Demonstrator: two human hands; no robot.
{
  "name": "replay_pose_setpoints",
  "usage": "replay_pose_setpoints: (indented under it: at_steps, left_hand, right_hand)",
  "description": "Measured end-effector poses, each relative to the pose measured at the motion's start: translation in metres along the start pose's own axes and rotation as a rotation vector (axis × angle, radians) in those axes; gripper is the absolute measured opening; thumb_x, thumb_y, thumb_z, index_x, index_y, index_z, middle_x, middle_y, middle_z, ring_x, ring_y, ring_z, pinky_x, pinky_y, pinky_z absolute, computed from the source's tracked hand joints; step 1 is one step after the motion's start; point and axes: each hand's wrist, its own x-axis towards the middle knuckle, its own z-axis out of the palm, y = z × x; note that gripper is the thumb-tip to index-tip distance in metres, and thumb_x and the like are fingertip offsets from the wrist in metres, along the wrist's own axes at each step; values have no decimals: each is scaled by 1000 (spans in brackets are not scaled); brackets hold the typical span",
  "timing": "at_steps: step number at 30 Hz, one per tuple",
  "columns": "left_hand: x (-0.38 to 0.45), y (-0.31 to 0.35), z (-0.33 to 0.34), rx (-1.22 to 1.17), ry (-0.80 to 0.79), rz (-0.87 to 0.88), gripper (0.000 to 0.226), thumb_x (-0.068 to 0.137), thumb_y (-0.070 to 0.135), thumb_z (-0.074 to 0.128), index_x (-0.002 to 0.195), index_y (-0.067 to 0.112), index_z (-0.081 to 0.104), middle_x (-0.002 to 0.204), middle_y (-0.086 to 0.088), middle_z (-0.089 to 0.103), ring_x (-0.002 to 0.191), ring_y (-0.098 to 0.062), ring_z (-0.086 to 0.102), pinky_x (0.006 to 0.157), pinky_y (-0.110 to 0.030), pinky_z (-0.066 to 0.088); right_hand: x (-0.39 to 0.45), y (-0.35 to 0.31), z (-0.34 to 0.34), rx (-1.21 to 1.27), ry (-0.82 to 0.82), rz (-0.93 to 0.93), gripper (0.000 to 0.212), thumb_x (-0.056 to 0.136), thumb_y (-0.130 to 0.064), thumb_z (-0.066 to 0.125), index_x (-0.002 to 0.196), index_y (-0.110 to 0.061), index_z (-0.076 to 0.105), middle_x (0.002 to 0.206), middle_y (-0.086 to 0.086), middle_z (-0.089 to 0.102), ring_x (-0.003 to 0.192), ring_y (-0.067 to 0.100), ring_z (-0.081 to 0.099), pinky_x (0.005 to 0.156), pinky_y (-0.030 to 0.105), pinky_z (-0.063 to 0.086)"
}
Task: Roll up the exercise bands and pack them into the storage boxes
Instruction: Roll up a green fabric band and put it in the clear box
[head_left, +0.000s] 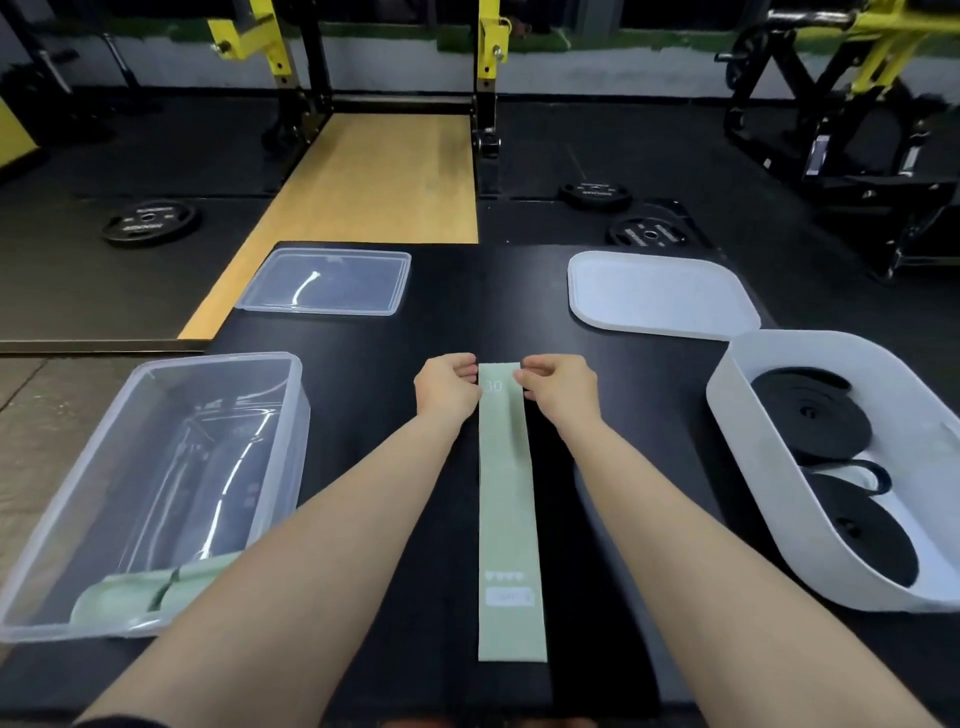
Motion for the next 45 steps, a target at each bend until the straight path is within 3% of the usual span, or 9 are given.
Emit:
replay_pose_setpoints:
  at_steps: [6, 14, 20, 24, 27, 31, 38, 42, 45]
  left_hand:
    - [-25, -7, -11, -24, -54, -65, 49, 83, -16, 50, 127, 5, 54, 124, -13, 58, 103, -16, 54, 87, -34, 53]
    - [-95, -18, -28, -102, -123, -257, 40, 91, -10, 44, 128, 3, 52, 123, -11, 53, 103, -17, 48, 86, -39, 52]
    - [-129, -20, -31, -204, -179, -287, 40, 91, -8, 48, 130, 1, 49, 119, -10, 55, 112, -20, 51, 91, -36, 46]
    - [-142, -28, -35, -103, -164, -206, 43, 92, -7, 43, 133, 5, 47, 132, -9, 50, 119, -21, 49, 93, -35, 46]
    - [-154, -40, -41, 92, -225, -70, 43, 90, -4, 47, 131, 9, 49, 127, -5, 55, 109, -18, 53, 92, -31, 47]
    - [-170, -56, -47, 376, -347, 108, 46, 84, 0, 61, 127, 15, 55, 131, -3, 55, 124, -14, 49, 100, -24, 41]
    - [-198, -72, -53, 701, -448, 376, 32, 77, 22, 75, 103, 18, 57, 124, 3, 49, 118, -12, 44, 92, -19, 33]
    - [-203, -74, -54, 784, -451, 447, 23, 81, 14, 70, 88, 20, 49, 122, 2, 49, 117, -18, 47, 91, -22, 36]
    - [-205, -76, -54, 786, -427, 458, 10, 86, 10, 64, 87, 16, 56, 139, -1, 44, 132, -17, 39, 100, -22, 29]
  right_hand:
    - [-38, 1, -19, -175, -80, -77, 31, 88, -15, 64, 118, -11, 65, 114, 2, 67, 104, 12, 61, 81, 14, 38]
    - [-104, 18, -37, -135, -158, 86, 30, 87, -5, 63, 117, -6, 64, 113, 6, 64, 76, 17, 66, 80, 29, 57]
    - [-139, 16, -33, -279, -187, 3, 35, 89, -9, 57, 123, -7, 61, 125, 6, 62, 114, 20, 58, 92, 23, 45]
    - [-157, 17, -39, -351, -188, -50, 31, 90, -7, 53, 119, 0, 60, 122, 16, 62, 114, 26, 57, 95, 30, 46]
    - [-170, 27, -45, -431, -257, -103, 36, 91, -11, 56, 127, -11, 58, 124, 6, 62, 113, 15, 58, 87, 17, 41]
    - [-188, 40, -51, -512, -328, -169, 36, 88, -13, 63, 125, -15, 60, 122, 3, 60, 110, 14, 57, 83, 15, 38]
    - [-211, 53, -53, -575, -291, -292, 29, 88, -14, 64, 117, -12, 64, 121, 0, 53, 87, 7, 52, 79, 16, 39]
    - [-218, 55, -57, -584, -273, -348, 21, 88, -13, 63, 109, -13, 67, 115, 0, 56, 88, 9, 53, 82, 19, 43]
    - [-225, 59, -60, -615, -318, -384, 16, 87, -21, 66, 102, -17, 65, 110, -4, 56, 96, 14, 56, 88, 28, 48]
